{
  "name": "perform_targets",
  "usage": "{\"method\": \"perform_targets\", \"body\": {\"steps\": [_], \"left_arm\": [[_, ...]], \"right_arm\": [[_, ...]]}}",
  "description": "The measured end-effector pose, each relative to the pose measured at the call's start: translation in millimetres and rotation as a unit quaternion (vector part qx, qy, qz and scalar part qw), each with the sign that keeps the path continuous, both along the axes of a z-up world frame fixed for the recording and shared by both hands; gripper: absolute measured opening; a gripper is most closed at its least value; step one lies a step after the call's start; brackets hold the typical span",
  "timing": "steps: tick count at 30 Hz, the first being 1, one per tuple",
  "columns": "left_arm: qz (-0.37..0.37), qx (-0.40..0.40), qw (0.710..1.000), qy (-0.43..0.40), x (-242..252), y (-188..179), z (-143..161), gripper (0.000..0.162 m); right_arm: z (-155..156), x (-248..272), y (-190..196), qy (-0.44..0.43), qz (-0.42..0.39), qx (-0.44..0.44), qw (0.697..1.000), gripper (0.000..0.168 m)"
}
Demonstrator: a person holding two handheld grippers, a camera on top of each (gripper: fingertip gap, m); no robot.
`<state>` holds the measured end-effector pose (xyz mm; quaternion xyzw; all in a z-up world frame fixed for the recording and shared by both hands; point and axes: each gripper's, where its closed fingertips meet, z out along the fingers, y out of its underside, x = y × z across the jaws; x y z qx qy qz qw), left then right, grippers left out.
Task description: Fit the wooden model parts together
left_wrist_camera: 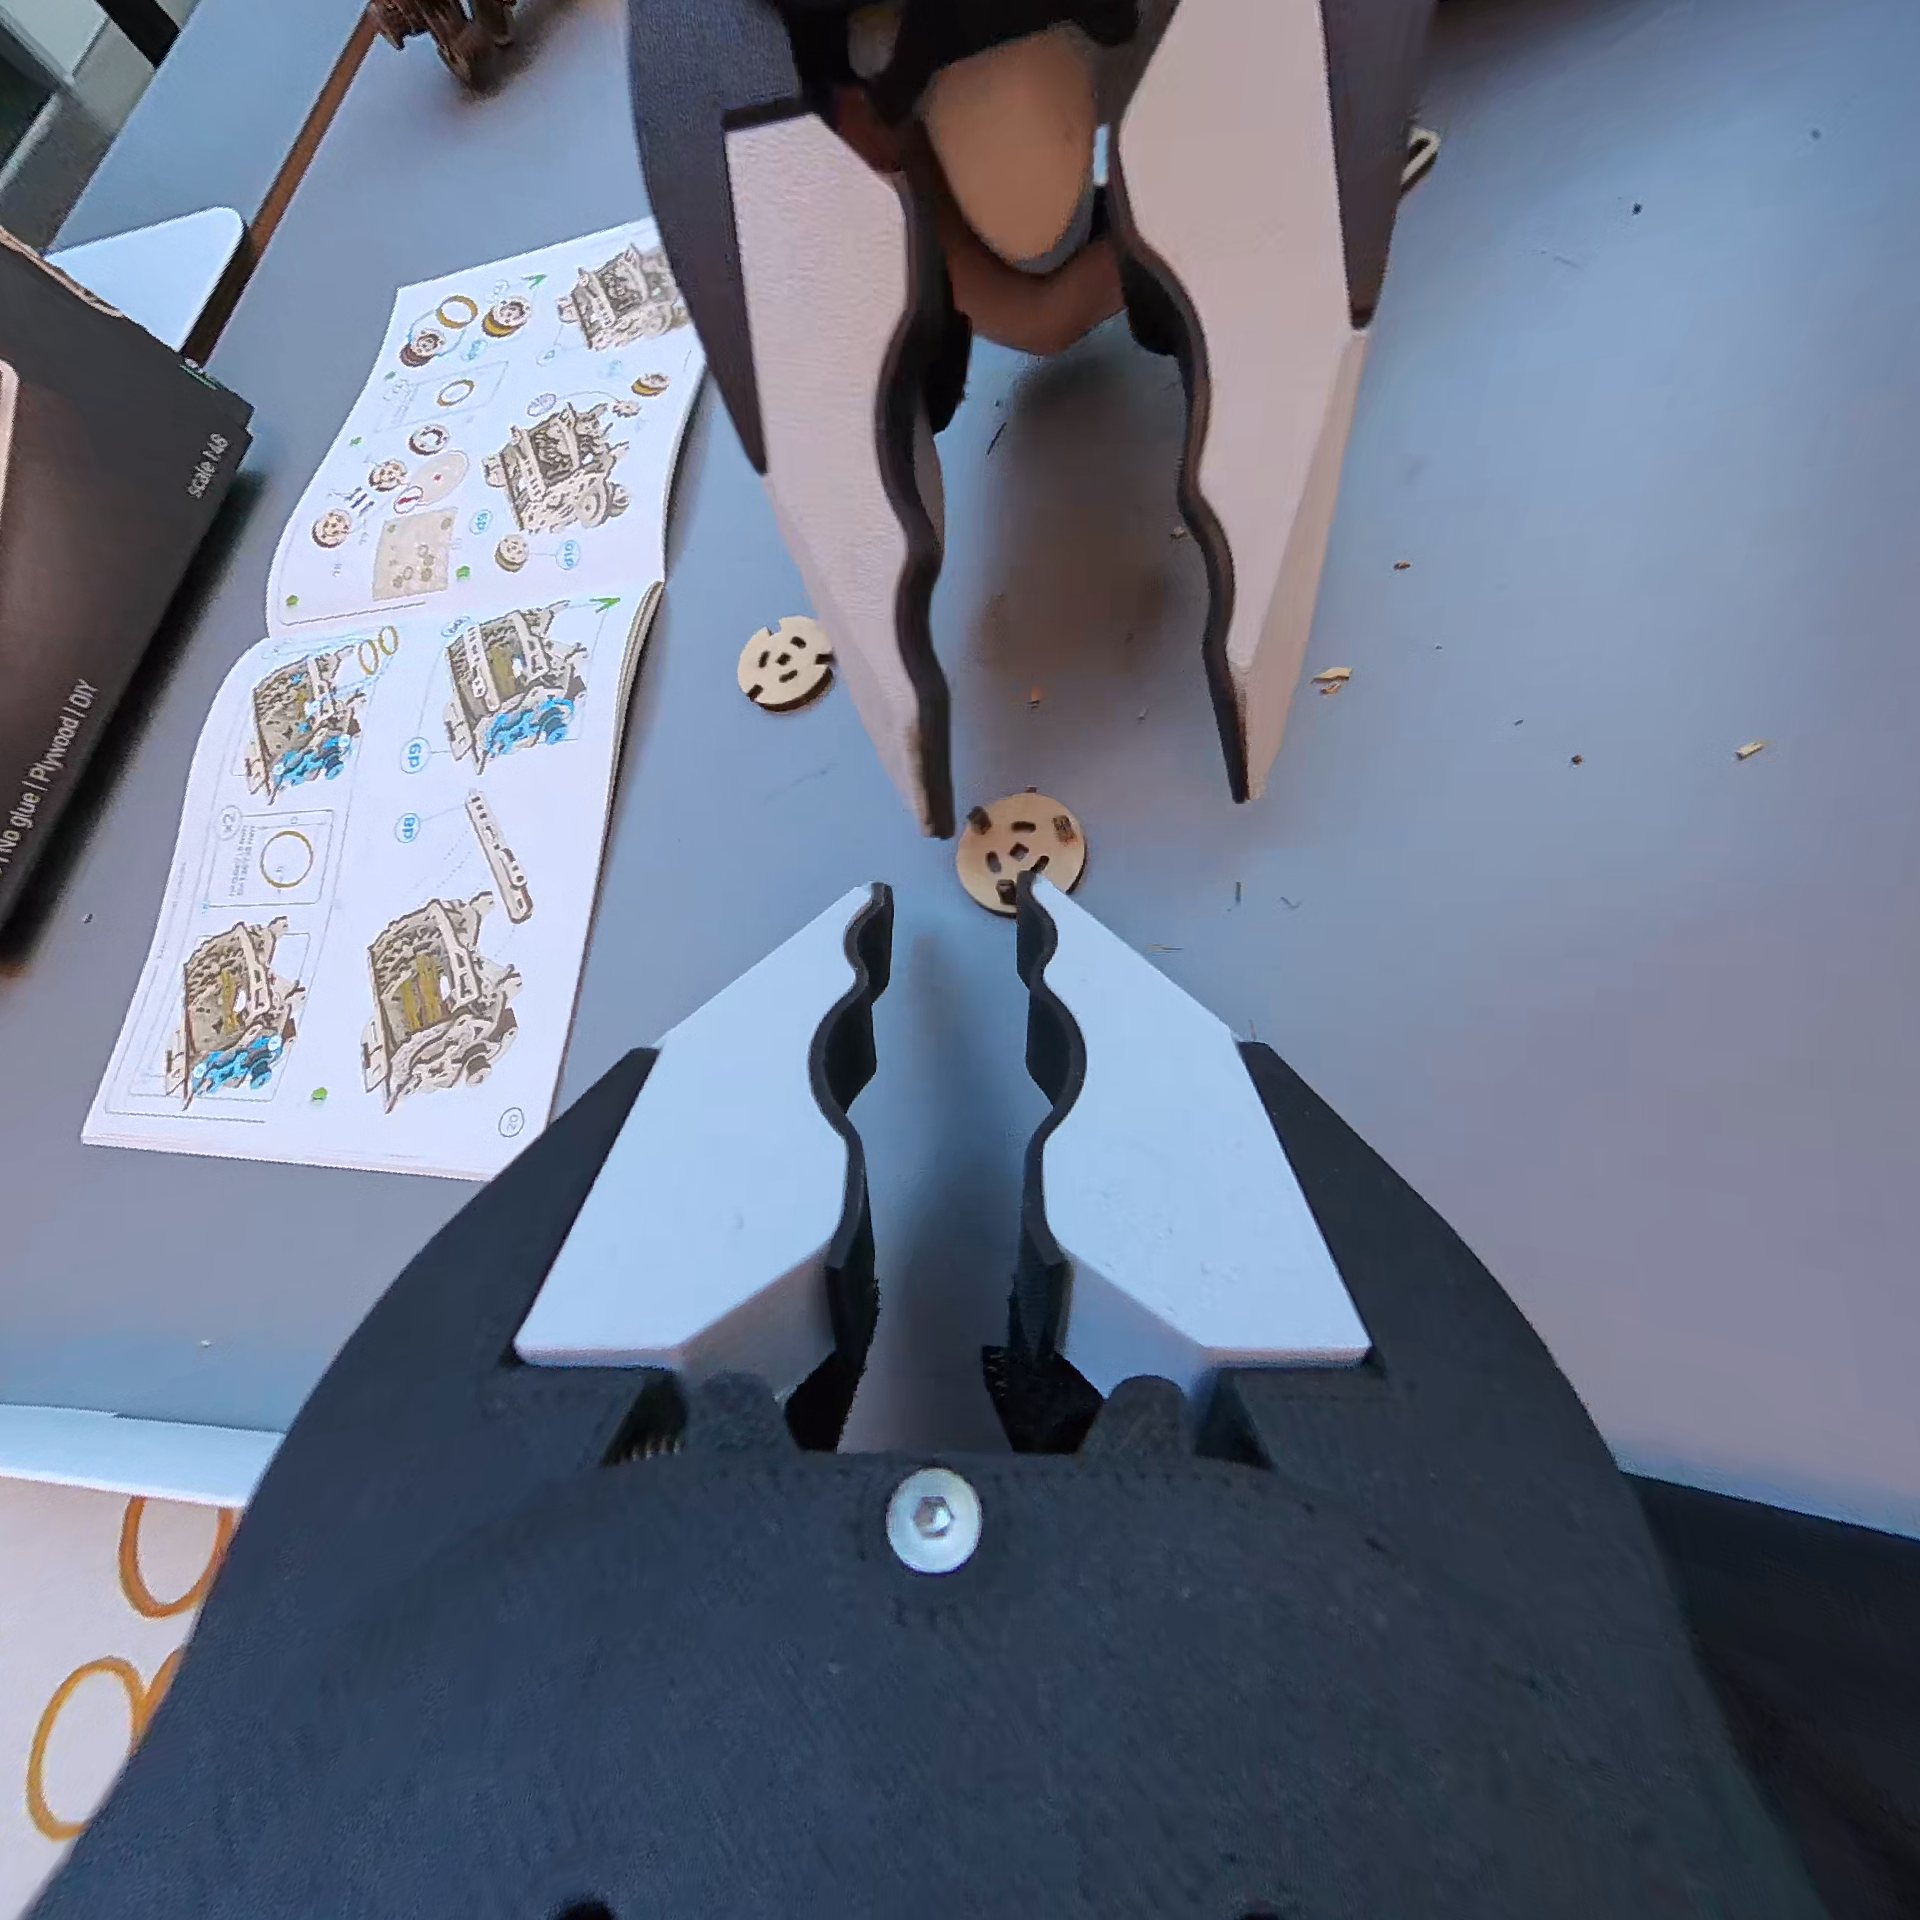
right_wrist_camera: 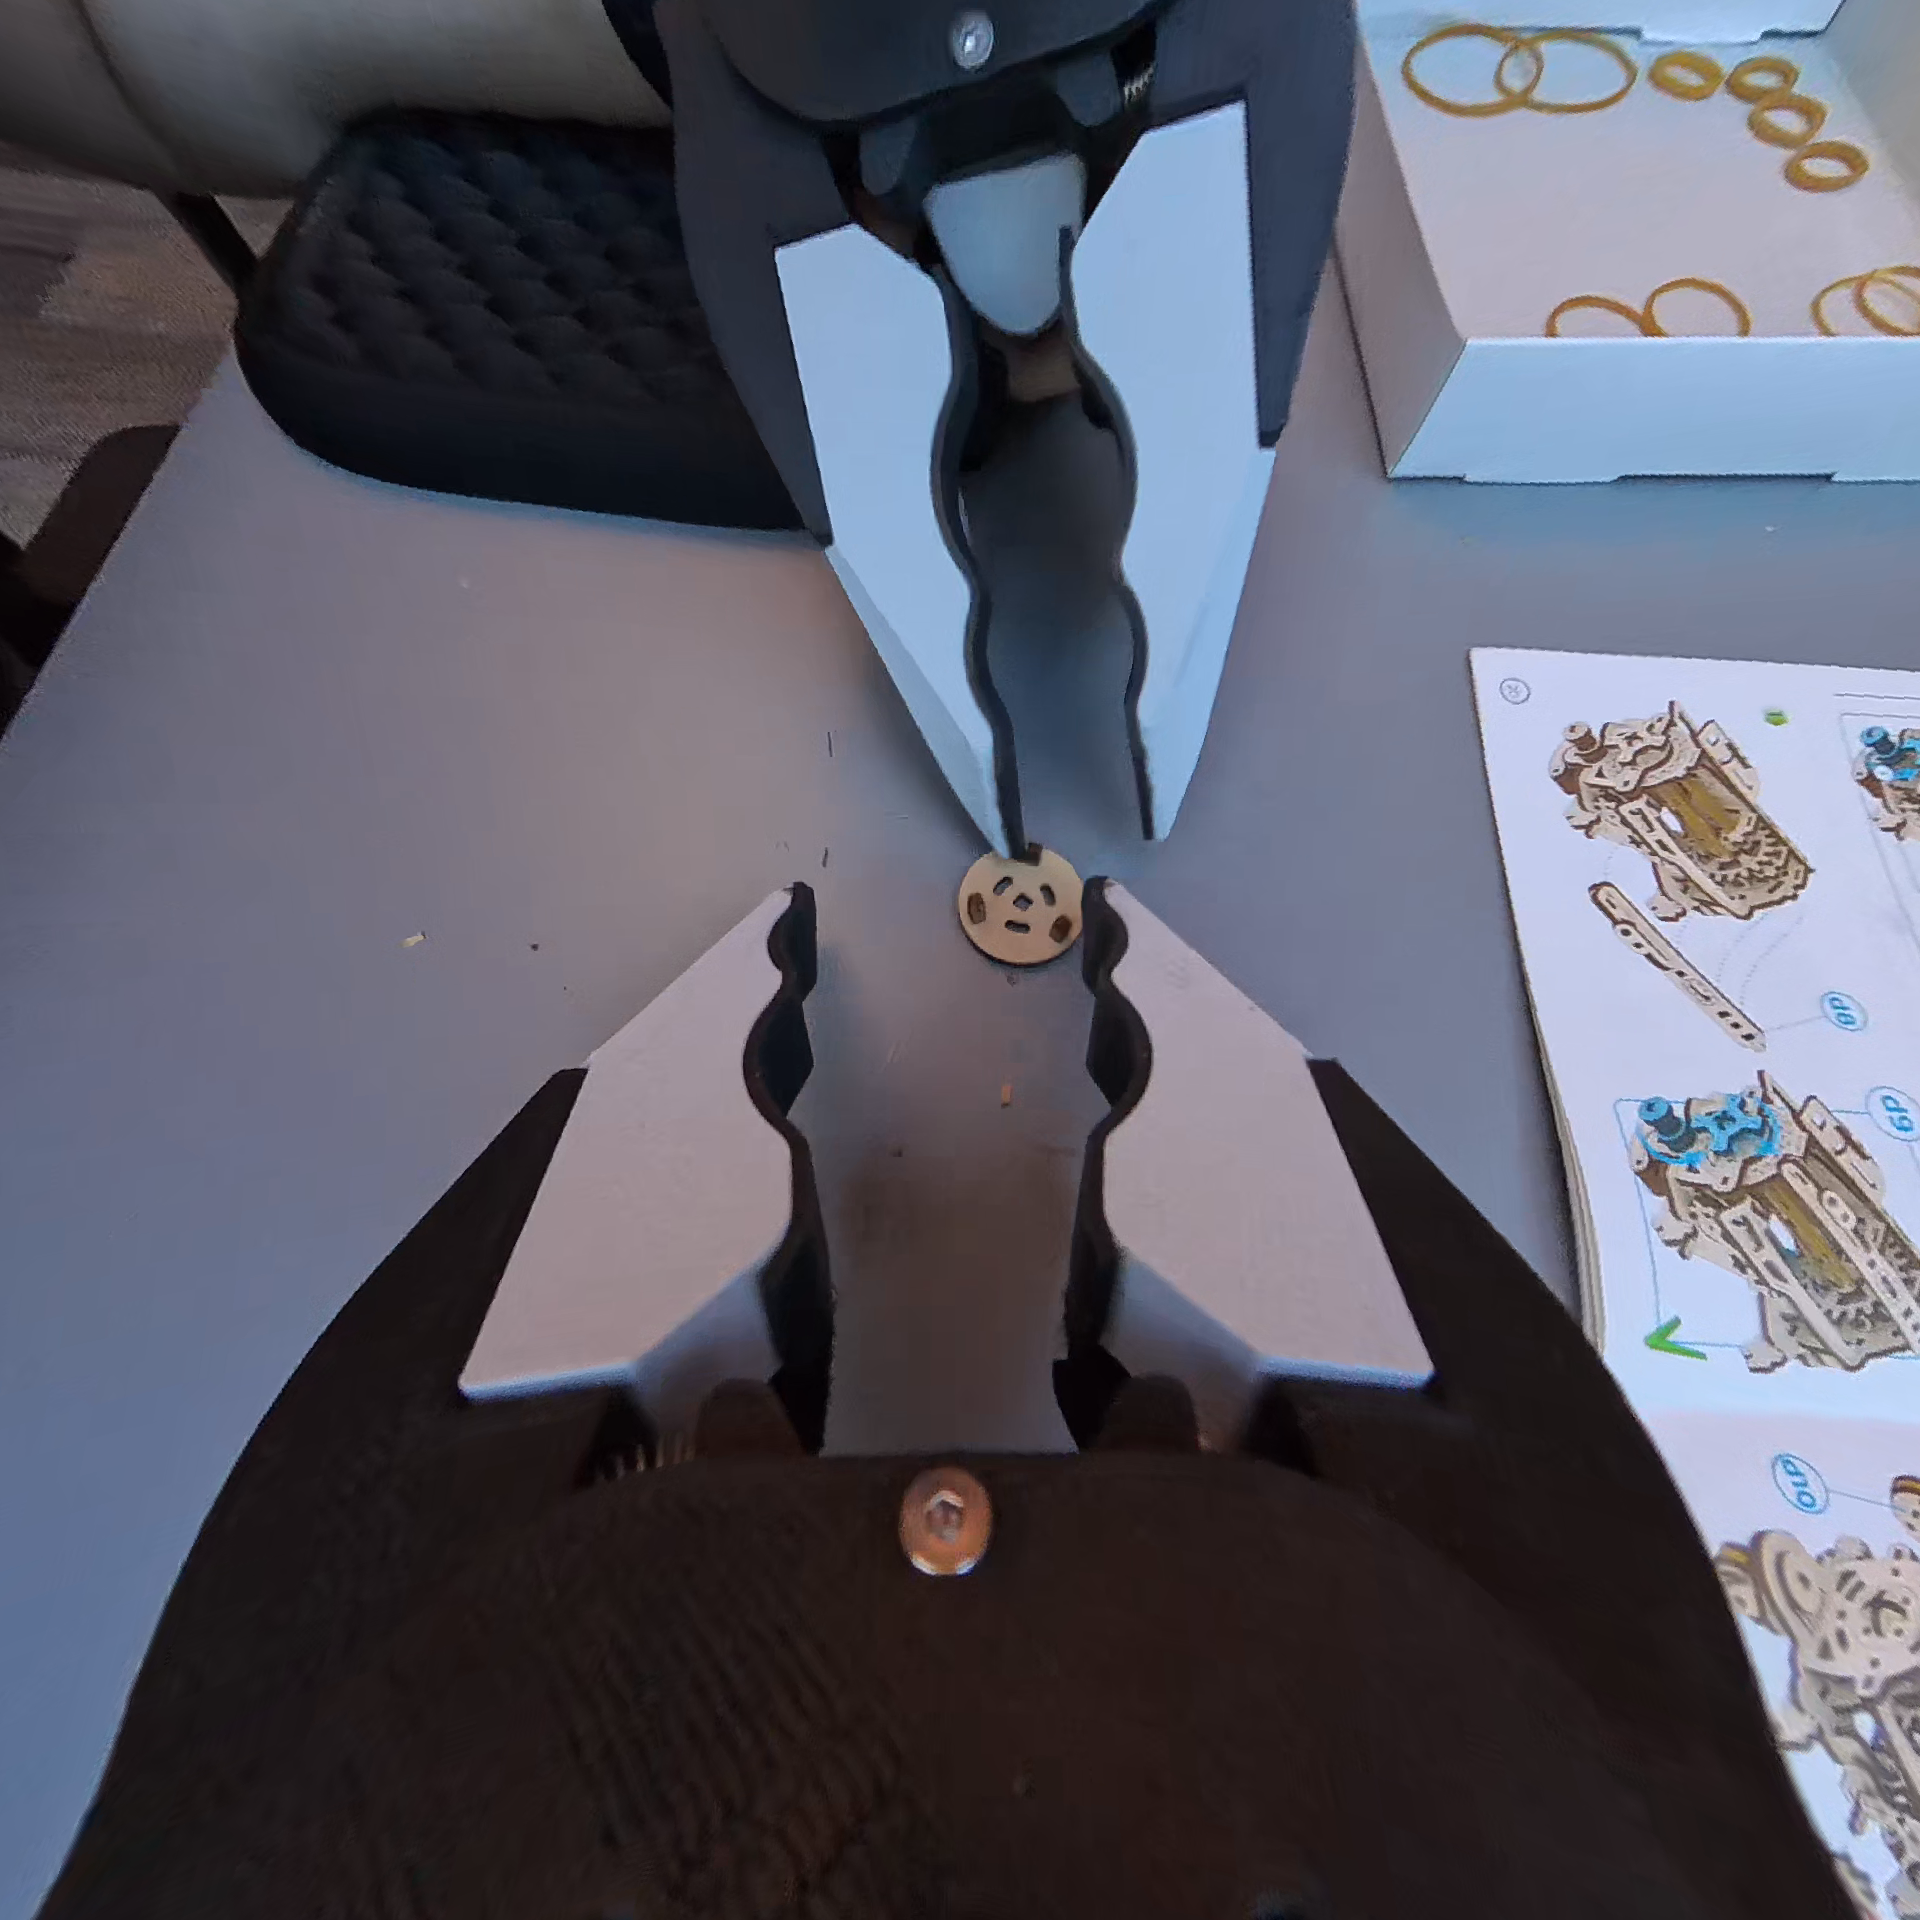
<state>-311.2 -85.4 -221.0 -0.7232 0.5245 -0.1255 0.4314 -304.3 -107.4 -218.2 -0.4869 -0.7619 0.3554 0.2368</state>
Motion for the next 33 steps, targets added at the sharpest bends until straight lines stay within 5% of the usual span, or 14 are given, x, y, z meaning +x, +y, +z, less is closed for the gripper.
{"method": "perform_targets", "body": {"steps": [8, 13, 21, 33], "left_arm": [[0.083, 0.017, 0.996, 0.016, -24, 24, 1, 0.02], [0.034, -0.071, 0.994, -0.074, -7, 2, 14, 0.031], [0.031, -0.057, 0.998, -0.012, -3, 1, 0, 0.066], [0.056, -0.047, 0.997, 0.002, -16, 10, -3, 0.047]], "right_arm": [[-3, 15, -9, -0.018, -0.015, 0.017, 1.0, 0.045], [5, 11, 2, 0.004, -0.049, -0.004, 0.999, 0.045], [-8, 12, -5, -0.021, -0.028, 0.012, 0.999, 0.045], [-4, 20, -8, -0.019, -0.017, 0.014, 1.0, 0.04]]}}
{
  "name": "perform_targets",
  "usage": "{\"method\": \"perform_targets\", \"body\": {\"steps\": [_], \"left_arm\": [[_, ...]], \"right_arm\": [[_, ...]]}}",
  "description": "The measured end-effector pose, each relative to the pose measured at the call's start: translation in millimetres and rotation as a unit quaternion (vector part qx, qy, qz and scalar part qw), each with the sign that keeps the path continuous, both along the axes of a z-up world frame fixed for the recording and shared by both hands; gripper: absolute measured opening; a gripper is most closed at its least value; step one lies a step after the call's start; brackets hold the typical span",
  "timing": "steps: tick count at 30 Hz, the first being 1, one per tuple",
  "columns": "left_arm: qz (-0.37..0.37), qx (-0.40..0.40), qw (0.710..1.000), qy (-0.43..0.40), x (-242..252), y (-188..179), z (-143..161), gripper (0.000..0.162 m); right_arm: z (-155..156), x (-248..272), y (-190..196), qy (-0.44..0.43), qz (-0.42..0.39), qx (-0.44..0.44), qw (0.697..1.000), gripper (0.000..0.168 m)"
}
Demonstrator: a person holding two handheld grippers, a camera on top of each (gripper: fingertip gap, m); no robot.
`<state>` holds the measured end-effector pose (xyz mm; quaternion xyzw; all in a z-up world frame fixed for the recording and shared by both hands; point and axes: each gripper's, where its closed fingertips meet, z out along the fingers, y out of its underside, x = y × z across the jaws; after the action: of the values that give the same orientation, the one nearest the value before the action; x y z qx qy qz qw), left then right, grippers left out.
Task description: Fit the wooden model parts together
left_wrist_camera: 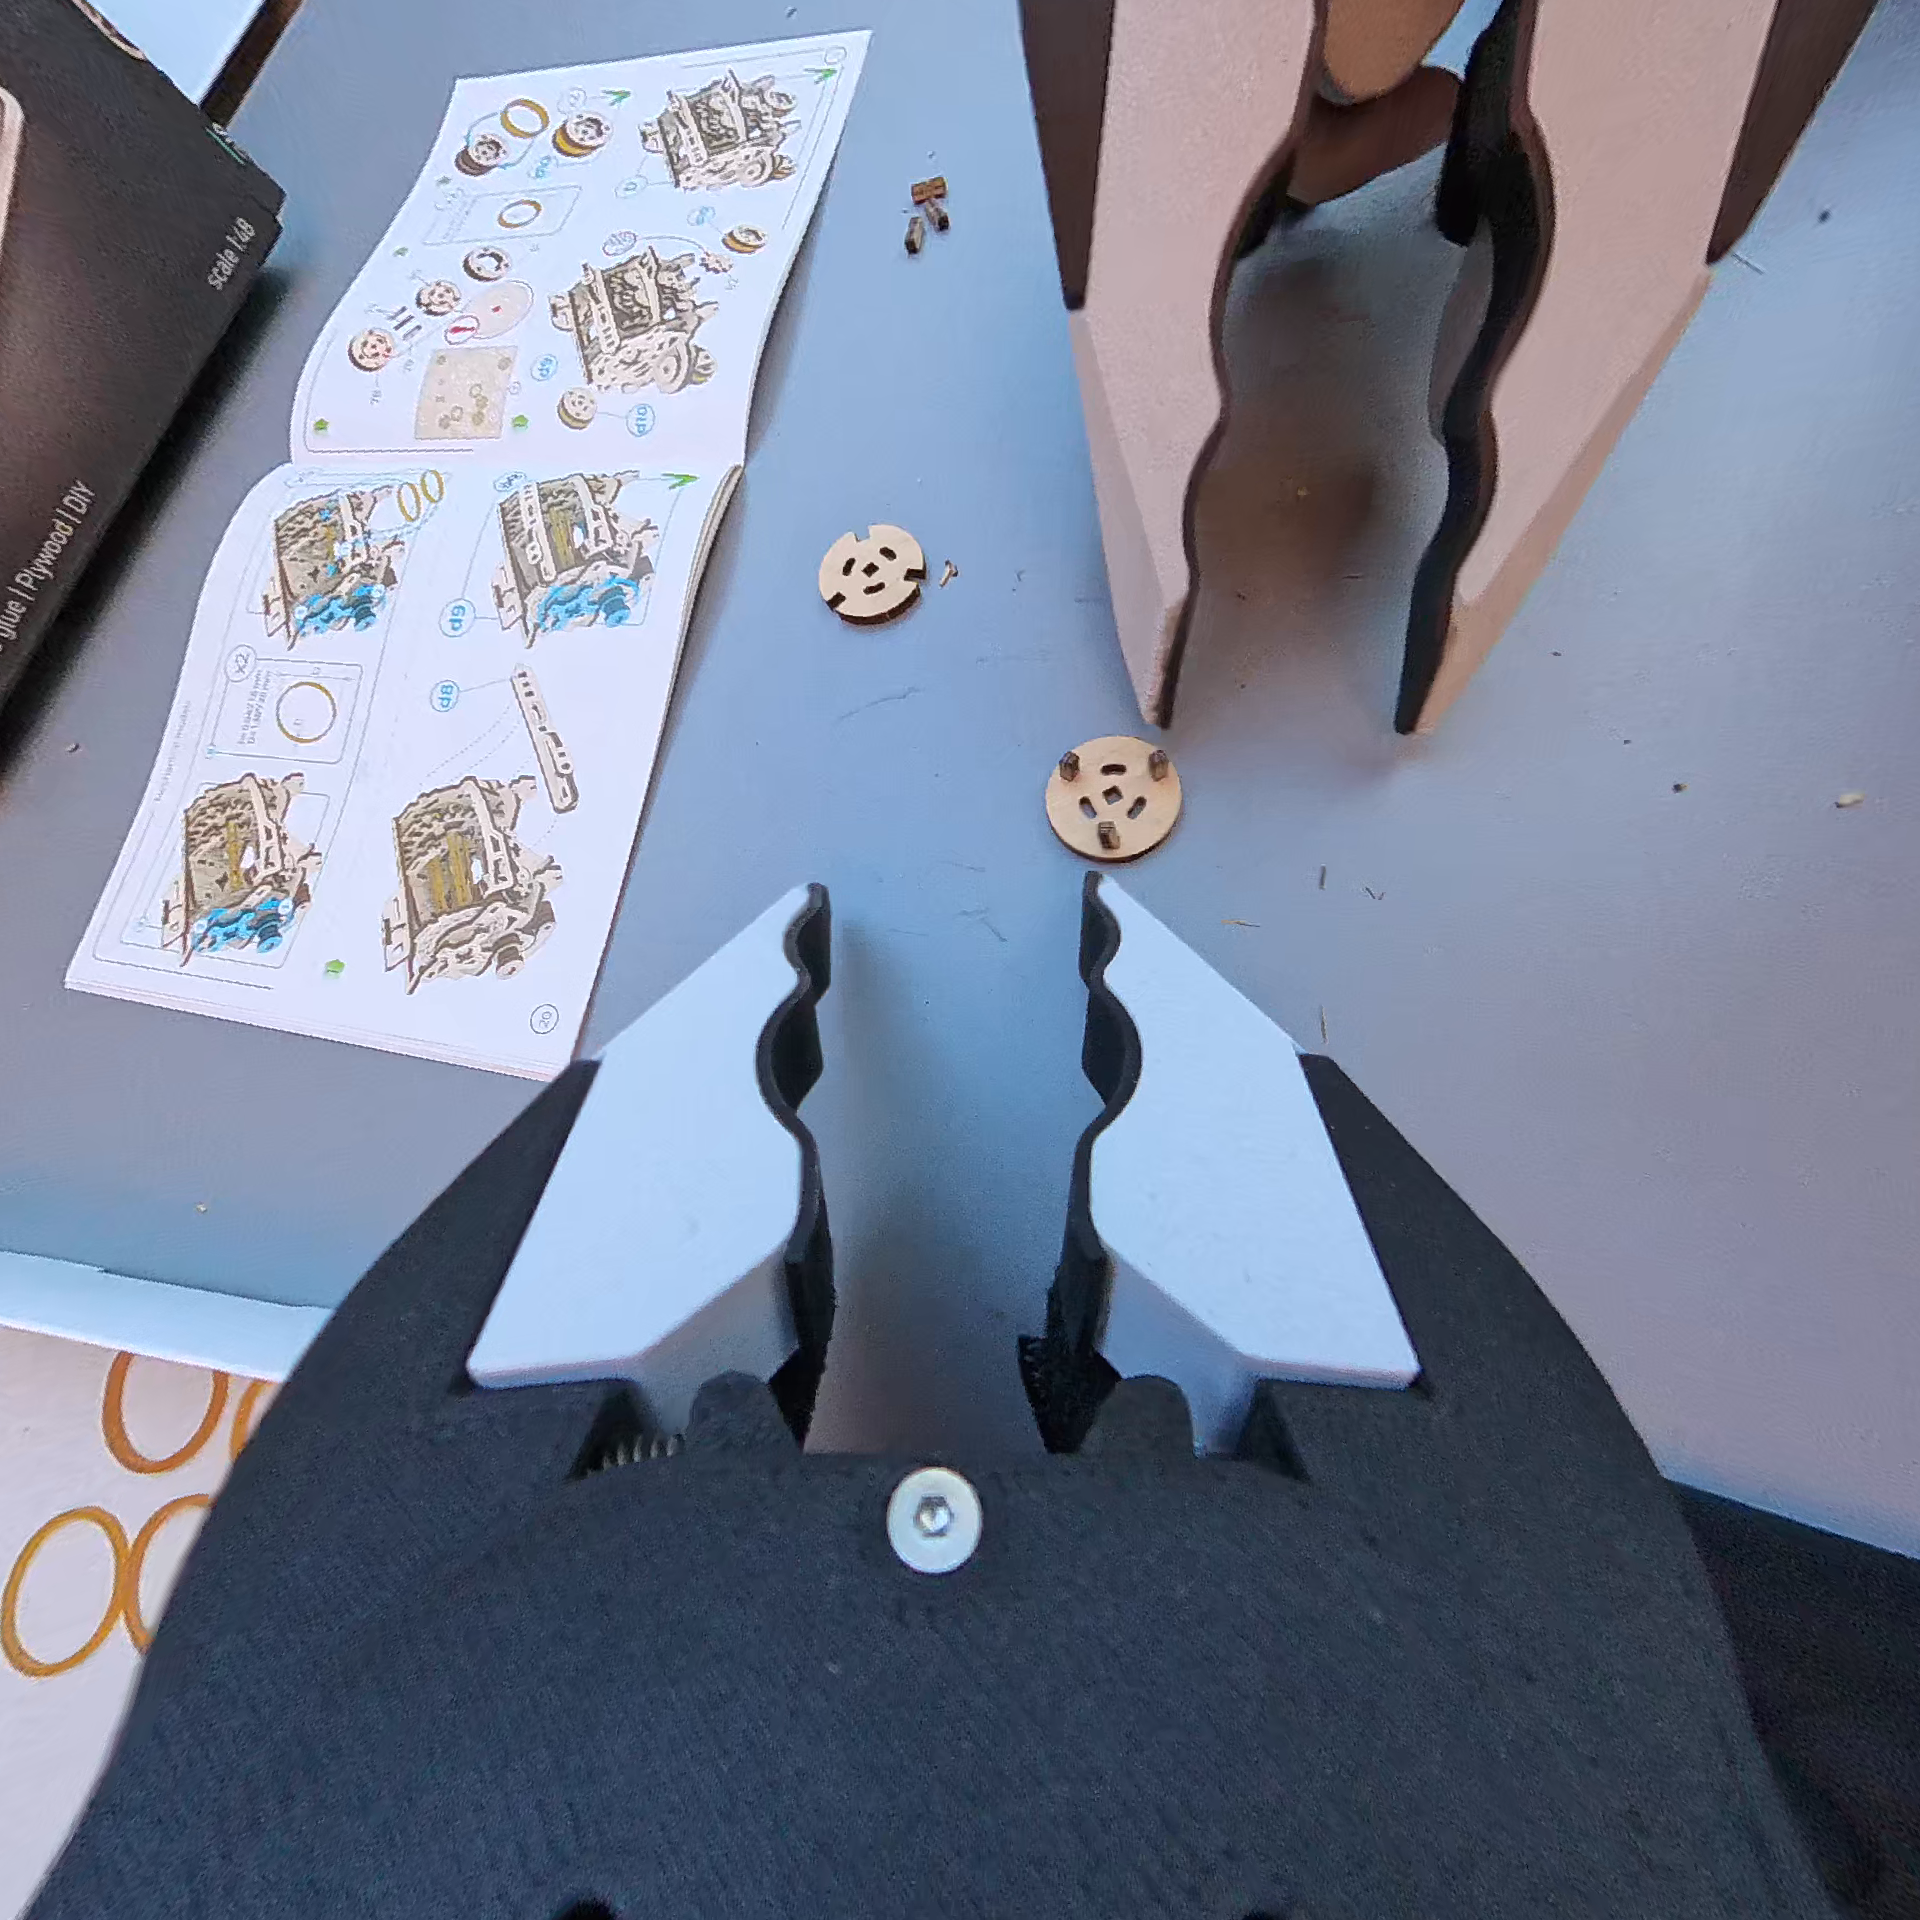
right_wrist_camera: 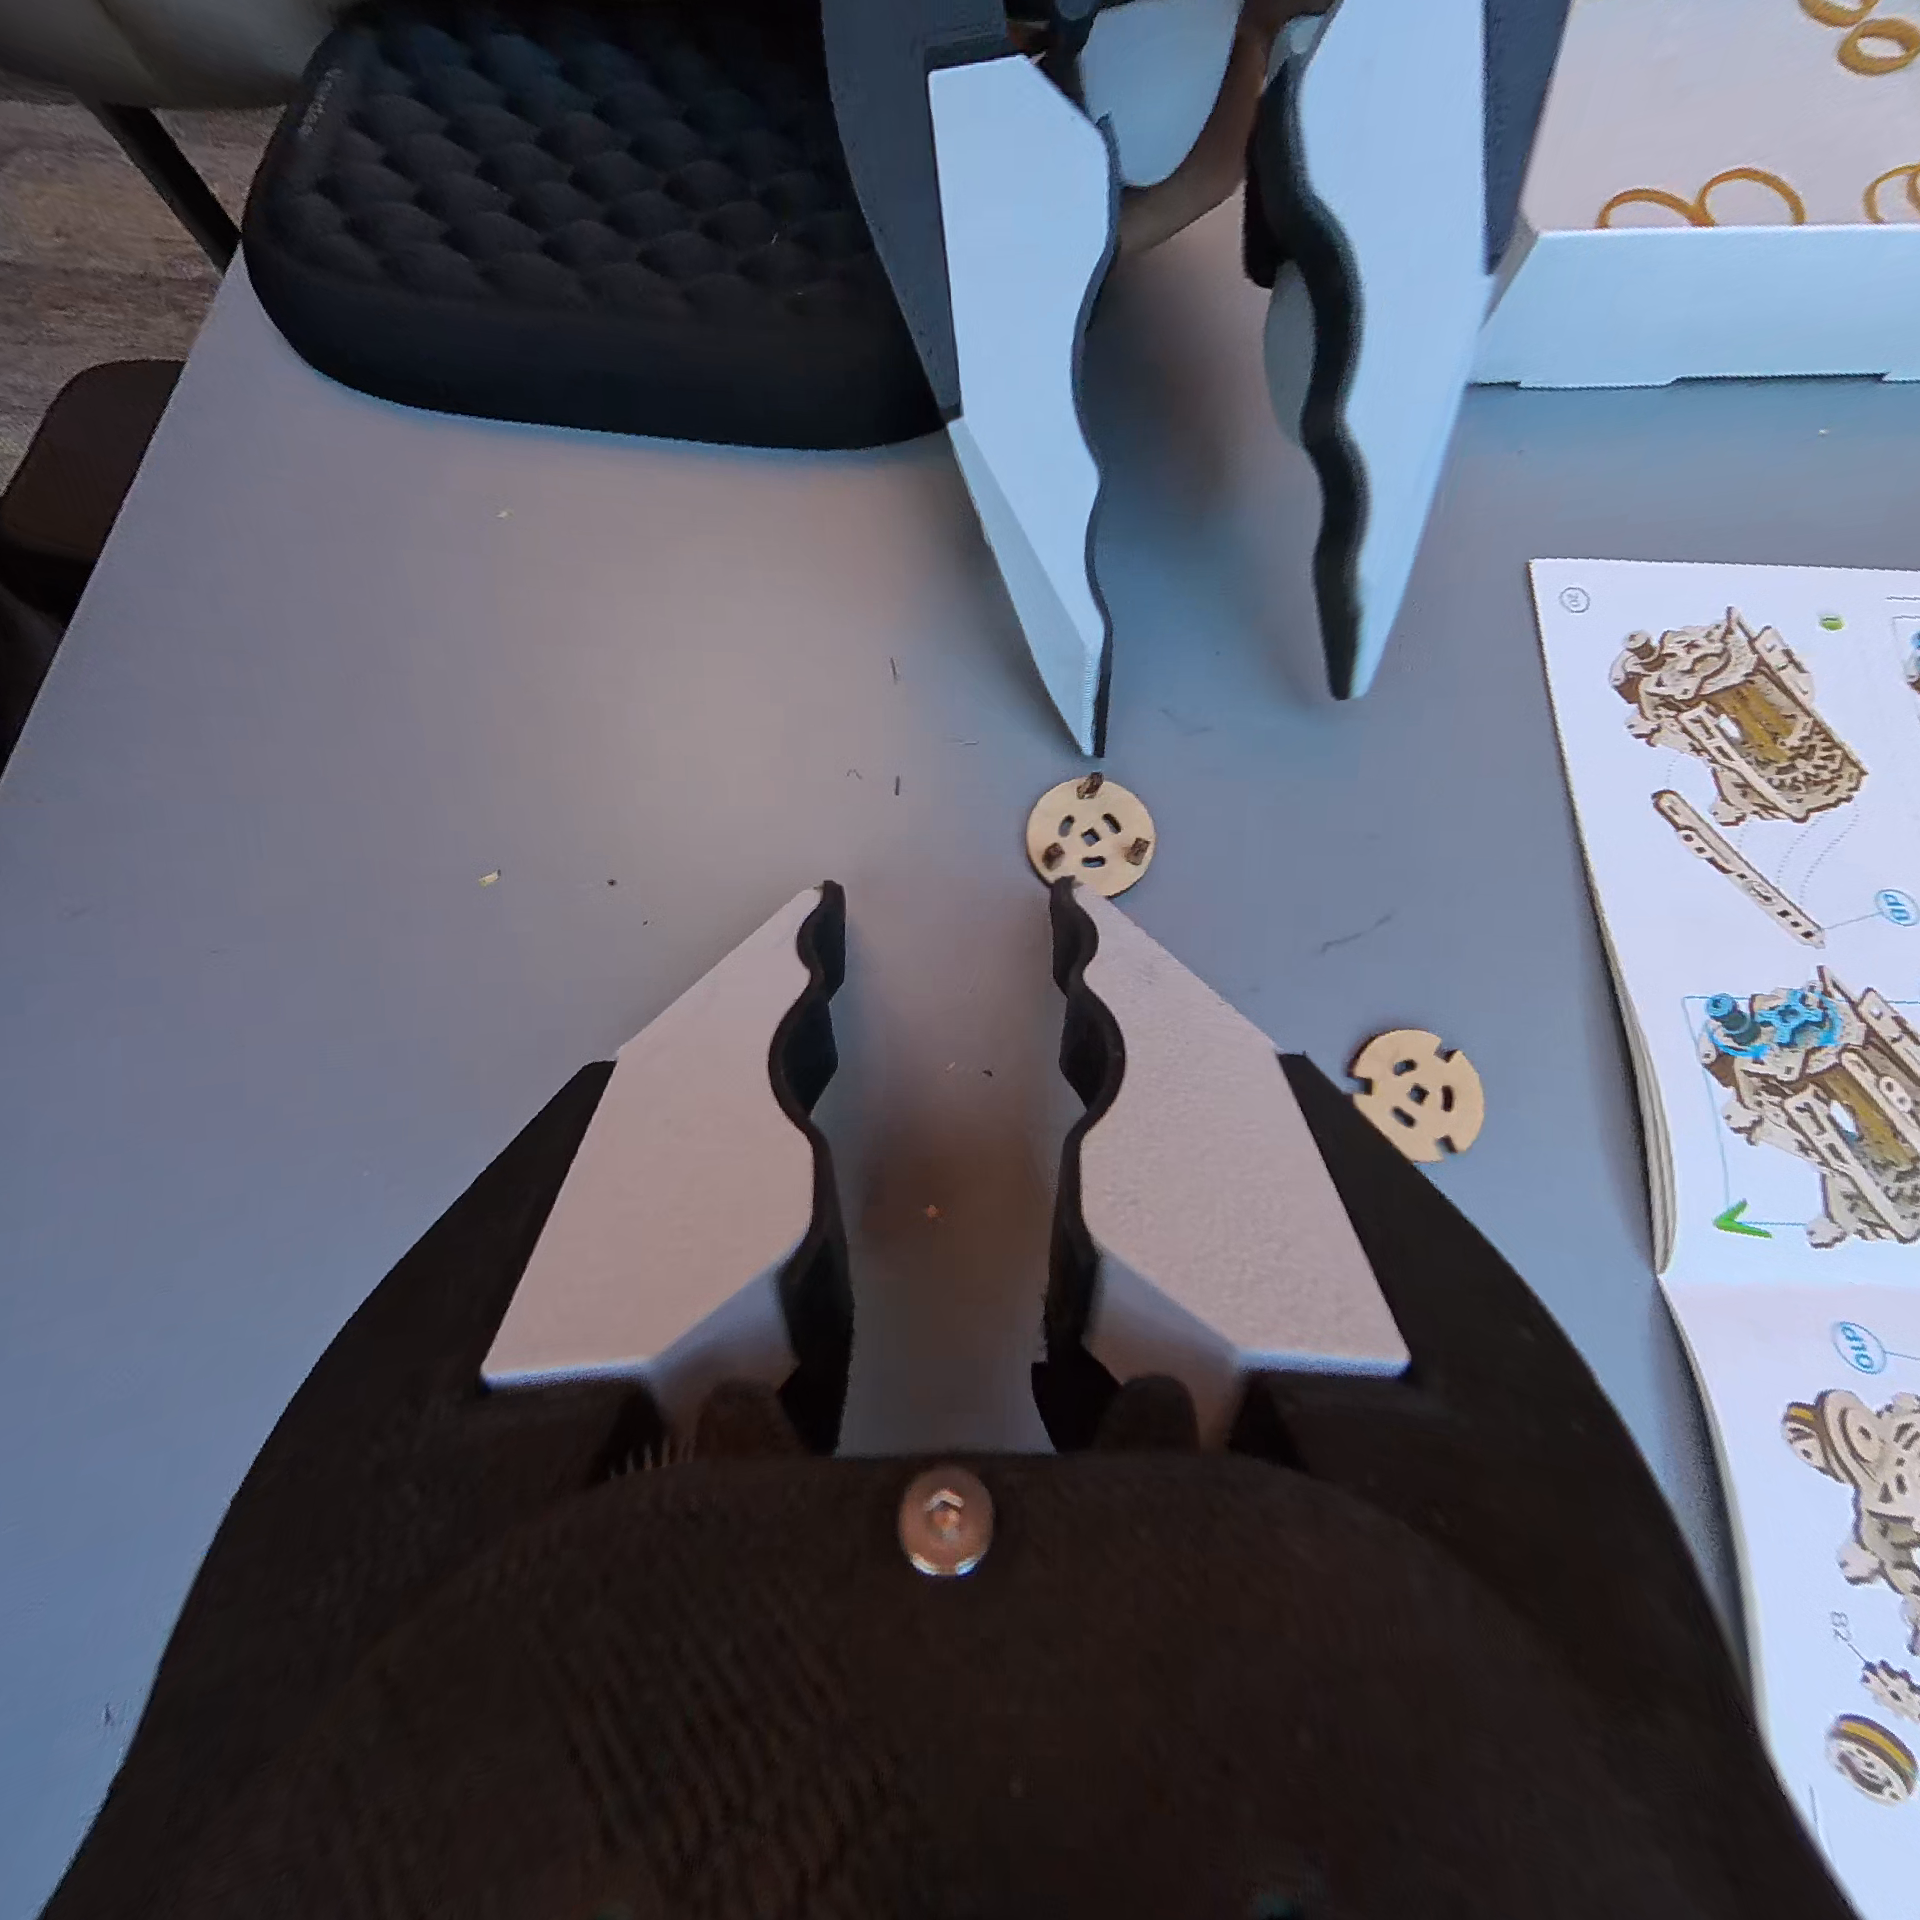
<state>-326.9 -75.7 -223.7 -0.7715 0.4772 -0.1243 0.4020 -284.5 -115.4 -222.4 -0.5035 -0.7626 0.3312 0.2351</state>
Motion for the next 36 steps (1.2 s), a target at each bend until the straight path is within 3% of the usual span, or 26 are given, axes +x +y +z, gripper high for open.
{"method": "perform_targets", "body": {"steps": [10, 15, 36], "left_arm": [[-0.049, -0.016, 0.999, -0.018, 15, -15, 4, 0.026], [-0.078, 0.028, 0.996, -0.022, 21, -19, 15, 0.013], [-0.096, 0.031, 0.995, 0.016, 26, -22, -1, 0.008]], "right_arm": [[1, -11, 19, 0.019, -0.049, -0.02, 0.998, 0.029], [3, -12, 18, 0.03, -0.044, -0.01, 0.999, 0.028], [-2, -20, 23, 0.019, -0.052, 0.002, 0.998, 0.025]]}}
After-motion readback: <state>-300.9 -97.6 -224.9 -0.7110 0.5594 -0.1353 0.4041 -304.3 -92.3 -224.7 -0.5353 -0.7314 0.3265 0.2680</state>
